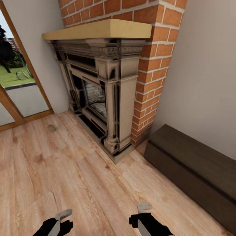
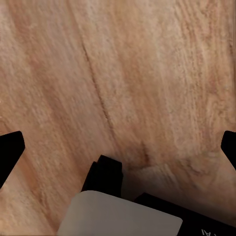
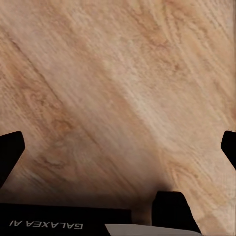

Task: Place each of the two pumpkins and all three candles from the living room inside a cabinet in the living room (use any cabinet), then make sure every cabinet is closed, and position the cauldron so it is next to a table in the living room.

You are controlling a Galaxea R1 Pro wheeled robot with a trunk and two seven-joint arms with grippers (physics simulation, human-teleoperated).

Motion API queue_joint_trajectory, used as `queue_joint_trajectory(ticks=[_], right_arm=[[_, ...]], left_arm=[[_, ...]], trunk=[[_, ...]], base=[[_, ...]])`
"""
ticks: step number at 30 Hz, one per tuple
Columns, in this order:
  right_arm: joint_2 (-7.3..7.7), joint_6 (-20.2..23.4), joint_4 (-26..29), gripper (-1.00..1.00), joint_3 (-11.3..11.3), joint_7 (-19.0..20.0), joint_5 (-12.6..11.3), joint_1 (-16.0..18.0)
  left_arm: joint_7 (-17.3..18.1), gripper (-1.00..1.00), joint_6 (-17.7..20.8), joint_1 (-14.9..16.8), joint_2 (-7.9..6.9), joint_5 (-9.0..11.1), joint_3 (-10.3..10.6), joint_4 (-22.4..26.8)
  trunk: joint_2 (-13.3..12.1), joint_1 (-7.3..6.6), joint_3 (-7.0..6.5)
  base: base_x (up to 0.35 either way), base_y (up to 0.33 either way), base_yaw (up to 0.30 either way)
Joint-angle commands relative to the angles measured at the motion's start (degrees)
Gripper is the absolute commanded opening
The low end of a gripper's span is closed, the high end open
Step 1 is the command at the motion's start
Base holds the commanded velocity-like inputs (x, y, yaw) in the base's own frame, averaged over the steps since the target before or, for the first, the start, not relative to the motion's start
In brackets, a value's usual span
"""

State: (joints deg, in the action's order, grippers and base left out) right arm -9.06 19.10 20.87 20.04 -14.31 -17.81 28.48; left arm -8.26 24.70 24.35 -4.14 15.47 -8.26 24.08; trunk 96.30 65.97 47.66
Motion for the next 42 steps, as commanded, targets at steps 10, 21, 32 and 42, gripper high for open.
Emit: queue_joint_trajectory(ticks=[10,21,32,42], right_arm=[[0.11,-1.49,-0.88,1.00,-0.08,0.07,-0.03,0.00],[0.12,-1.56,-0.91,1.00,-0.09,0.07,0.05,0.00],[0.04,-1.51,-0.91,1.00,-0.22,0.00,-0.09,0.00],[0.10,-1.57,-0.83,1.00,-0.26,0.07,0.01,0.00]], left_arm=[[-0.01,1.00,0.00,0.00,0.01,-0.01,0.08,0.00],[-0.07,1.00,-0.38,0.00,0.01,0.00,0.09,0.00],[-0.05,1.00,-0.45,0.00,0.01,0.00,0.12,0.00],[-0.05,1.00,-0.51,0.00,0.01,0.00,0.10,0.00]], trunk=[[0.00,0.00,0.00],[0.00,0.00,0.00],[0.00,0.00,0.00],[0.00,0.00,-0.11]], base=[[0.000,0.174,-0.291],[0.000,0.009,-0.291],[0.000,0.000,-0.291],[0.000,0.000,-0.290]])
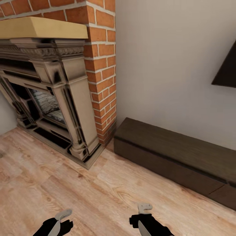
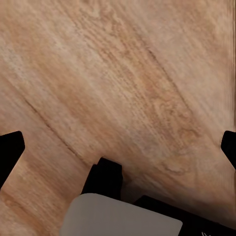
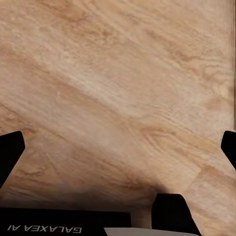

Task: Place each of the two pumpkins and all three candles from the living room inside a cabinet in the living room (use any cabinet), then make sure every cabinet is closed, and position the cauldron so it is next to a table in the living room.

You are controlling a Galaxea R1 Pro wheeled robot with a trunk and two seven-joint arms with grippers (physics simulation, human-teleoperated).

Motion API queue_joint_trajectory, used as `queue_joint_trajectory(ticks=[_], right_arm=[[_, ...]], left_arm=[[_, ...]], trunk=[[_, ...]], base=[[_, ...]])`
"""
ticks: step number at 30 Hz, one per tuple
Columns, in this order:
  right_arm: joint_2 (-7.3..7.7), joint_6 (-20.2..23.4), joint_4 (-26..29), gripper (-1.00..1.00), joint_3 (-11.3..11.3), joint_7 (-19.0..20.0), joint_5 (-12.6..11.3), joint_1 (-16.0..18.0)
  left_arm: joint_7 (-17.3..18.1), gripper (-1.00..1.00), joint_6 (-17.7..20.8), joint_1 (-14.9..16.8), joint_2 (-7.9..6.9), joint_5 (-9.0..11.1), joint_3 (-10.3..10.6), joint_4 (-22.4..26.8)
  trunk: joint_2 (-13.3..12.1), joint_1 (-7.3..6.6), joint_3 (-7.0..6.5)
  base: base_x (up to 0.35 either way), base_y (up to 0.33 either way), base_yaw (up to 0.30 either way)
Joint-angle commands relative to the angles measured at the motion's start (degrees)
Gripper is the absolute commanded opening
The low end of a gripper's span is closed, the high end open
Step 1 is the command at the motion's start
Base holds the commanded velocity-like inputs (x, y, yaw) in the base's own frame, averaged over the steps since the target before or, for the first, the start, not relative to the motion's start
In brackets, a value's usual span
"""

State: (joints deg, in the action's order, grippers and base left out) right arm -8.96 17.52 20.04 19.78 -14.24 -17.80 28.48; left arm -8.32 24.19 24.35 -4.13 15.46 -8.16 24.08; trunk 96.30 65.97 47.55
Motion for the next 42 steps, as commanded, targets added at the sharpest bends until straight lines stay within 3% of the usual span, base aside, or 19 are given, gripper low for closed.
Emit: queue_joint_trajectory(ticks=[1,18,24,27,42], right_arm=[[0.00,-0.01,0.00,1.00,0.00,0.00,0.01,0.00],[0.18,0.13,0.00,1.00,-1.67,-0.08,-1.08,0.00],[0.23,-0.02,0.18,1.00,-6.14,-0.10,-2.25,0.00],[0.25,-0.05,0.30,1.00,-6.80,-0.07,-2.37,0.00],[0.39,0.06,0.18,1.00,-7.12,0.11,-2.48,0.00]], left_arm=[[-0.01,1.00,0.00,0.00,0.00,0.01,0.00,0.00],[0.05,1.00,0.02,0.00,-0.01,0.01,0.07,0.00],[0.05,1.00,0.03,0.00,0.00,0.01,0.08,0.00],[0.04,1.00,0.04,0.00,0.00,0.01,0.08,0.00],[0.05,1.00,-0.71,-0.09,0.00,0.01,0.16,0.00]], trunk=[[0.00,0.00,-0.02],[0.00,0.00,-0.53],[0.00,0.00,-0.73],[0.00,0.00,-0.86],[0.00,0.00,-1.65]], base=[[0.000,0.000,-0.290],[0.000,0.002,-0.285],[0.000,0.076,-0.276],[0.012,0.168,-0.269],[0.042,0.075,-0.257]])
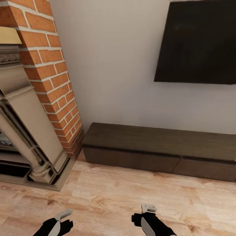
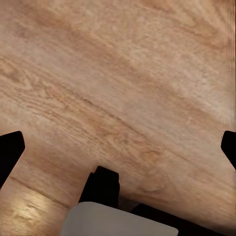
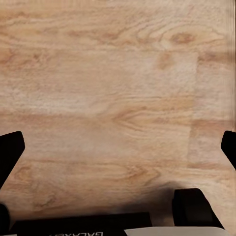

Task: Place each of the two pumpkins and all three candles from the living room inside a cabinet in the living room (use any cabinet), then make sure every cabinet is closed, and position the cauldron so it is next to a table in the living room.

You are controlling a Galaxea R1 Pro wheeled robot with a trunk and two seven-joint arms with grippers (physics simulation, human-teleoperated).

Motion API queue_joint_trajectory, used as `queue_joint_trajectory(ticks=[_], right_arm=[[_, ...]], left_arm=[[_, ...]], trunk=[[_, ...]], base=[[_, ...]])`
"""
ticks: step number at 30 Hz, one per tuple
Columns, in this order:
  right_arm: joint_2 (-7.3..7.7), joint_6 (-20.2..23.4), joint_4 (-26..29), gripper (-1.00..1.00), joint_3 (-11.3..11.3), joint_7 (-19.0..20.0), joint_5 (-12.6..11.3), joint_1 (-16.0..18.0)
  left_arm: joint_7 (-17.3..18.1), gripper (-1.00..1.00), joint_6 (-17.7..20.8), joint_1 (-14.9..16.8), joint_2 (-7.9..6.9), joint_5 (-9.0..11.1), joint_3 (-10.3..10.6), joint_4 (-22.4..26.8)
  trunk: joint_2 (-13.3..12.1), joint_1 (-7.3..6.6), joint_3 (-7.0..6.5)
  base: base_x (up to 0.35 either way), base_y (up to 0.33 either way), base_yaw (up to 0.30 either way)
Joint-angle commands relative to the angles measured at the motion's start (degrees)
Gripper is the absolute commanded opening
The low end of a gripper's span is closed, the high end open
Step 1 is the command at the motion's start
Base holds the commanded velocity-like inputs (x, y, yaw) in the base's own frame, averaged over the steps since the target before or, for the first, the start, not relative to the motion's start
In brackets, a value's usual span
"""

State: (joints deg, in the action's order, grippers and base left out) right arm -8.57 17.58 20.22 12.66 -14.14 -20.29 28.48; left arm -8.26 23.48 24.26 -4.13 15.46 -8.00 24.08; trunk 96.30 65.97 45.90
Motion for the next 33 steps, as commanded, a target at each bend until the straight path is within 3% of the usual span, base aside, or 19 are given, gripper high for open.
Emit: queue_joint_trajectory(ticks=[1,17,25,29,33], right_arm=[[0.02,0.00,0.00,1.00,0.00,0.01,0.00,0.00],[-0.02,-0.32,-0.13,1.00,-0.19,1.77,-0.18,0.00],[-0.14,-0.33,-0.11,1.00,-0.18,1.92,-0.15,0.00],[-1.43,-1.63,1.20,1.00,1.14,0.62,1.14,1.20],[-1.43,-2.66,2.50,1.00,2.44,-0.66,2.45,1.80]], left_arm=[[0.00,1.00,0.00,0.00,0.00,0.01,0.00,0.00],[0.00,1.00,-0.03,0.00,0.00,0.01,0.00,0.00],[0.00,1.00,-0.10,0.00,0.00,0.01,0.00,0.00],[-1.29,1.00,-1.41,0.61,1.31,-0.07,1.21,1.29],[-2.57,1.00,-2.71,0.76,2.62,-0.16,1.40,2.58]], trunk=[[0.00,0.00,-0.06],[0.00,0.00,-1.07],[0.00,0.00,-1.33],[0.00,0.00,-1.33],[0.00,0.00,-1.33]], base=[[0.001,0.002,-0.255],[0.012,0.029,-0.223],[0.112,0.075,-0.068],[0.000,0.000,0.000],[0.000,0.000,0.000]])
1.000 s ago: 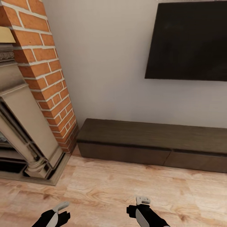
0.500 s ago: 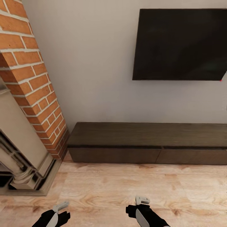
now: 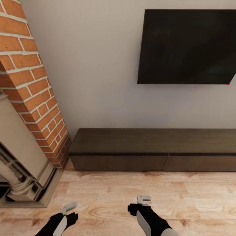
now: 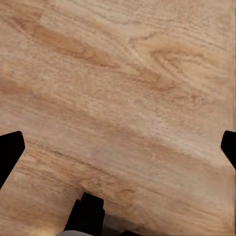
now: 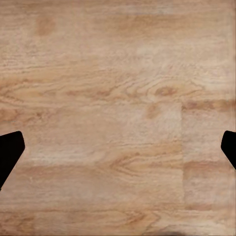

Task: Place each of the two pumpkins and all three candles from the living room inside a cabinet in the living room (use any cabinet), then make sure every cabinet is closed, and position the cauldron so it is next to a table in the living room.

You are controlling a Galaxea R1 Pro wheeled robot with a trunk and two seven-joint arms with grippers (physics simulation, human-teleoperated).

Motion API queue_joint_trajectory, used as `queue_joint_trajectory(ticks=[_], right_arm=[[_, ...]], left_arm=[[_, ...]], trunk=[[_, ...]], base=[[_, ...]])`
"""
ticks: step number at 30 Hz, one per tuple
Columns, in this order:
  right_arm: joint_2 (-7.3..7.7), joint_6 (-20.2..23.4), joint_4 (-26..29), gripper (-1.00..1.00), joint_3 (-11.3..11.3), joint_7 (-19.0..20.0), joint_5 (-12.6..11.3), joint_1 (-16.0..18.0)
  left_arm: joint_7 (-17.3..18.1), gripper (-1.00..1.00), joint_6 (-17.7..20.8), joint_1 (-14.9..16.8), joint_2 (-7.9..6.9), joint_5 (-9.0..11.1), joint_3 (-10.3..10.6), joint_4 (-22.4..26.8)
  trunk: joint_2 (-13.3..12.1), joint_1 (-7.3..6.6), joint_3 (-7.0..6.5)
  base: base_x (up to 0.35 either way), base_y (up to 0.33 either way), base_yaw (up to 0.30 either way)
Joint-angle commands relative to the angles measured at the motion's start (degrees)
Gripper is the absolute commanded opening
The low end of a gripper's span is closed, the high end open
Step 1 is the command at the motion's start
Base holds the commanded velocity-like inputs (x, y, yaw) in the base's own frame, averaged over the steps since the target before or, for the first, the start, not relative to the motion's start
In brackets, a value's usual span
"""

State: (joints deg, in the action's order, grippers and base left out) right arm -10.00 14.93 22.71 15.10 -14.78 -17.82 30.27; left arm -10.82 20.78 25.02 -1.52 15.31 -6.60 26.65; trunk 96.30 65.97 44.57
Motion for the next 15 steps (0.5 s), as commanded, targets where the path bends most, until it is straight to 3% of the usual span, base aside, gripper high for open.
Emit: queue_joint_trajectory(ticks=[1,7,11,15], right_arm=[[0.00,-0.33,0.33,1.00,0.33,0.20,0.33,0.22],[0.00,-2.26,2.27,1.00,2.29,2.14,1.86,0.46],[0.00,-3.55,3.56,1.00,3.56,3.42,1.86,0.49],[0.00,-3.72,4.85,1.00,3.05,4.24,1.24,0.49]], left_arm=[[-0.33,1.00,-0.33,0.04,0.33,-0.11,0.10,0.33],[-1.57,1.00,0.27,0.11,2.28,-0.25,0.22,2.26],[-1.57,1.00,1.39,0.12,2.22,-0.15,0.06,3.54],[-0.83,1.00,2.67,0.12,2.17,-0.12,-0.03,4.82]], trunk=[[0.00,0.00,0.00],[0.00,0.00,0.00],[0.00,0.00,0.00],[0.00,0.00,0.00]], base=[[0.000,0.000,0.000],[0.022,0.000,0.000],[0.188,0.000,0.000],[0.082,0.000,0.000]])
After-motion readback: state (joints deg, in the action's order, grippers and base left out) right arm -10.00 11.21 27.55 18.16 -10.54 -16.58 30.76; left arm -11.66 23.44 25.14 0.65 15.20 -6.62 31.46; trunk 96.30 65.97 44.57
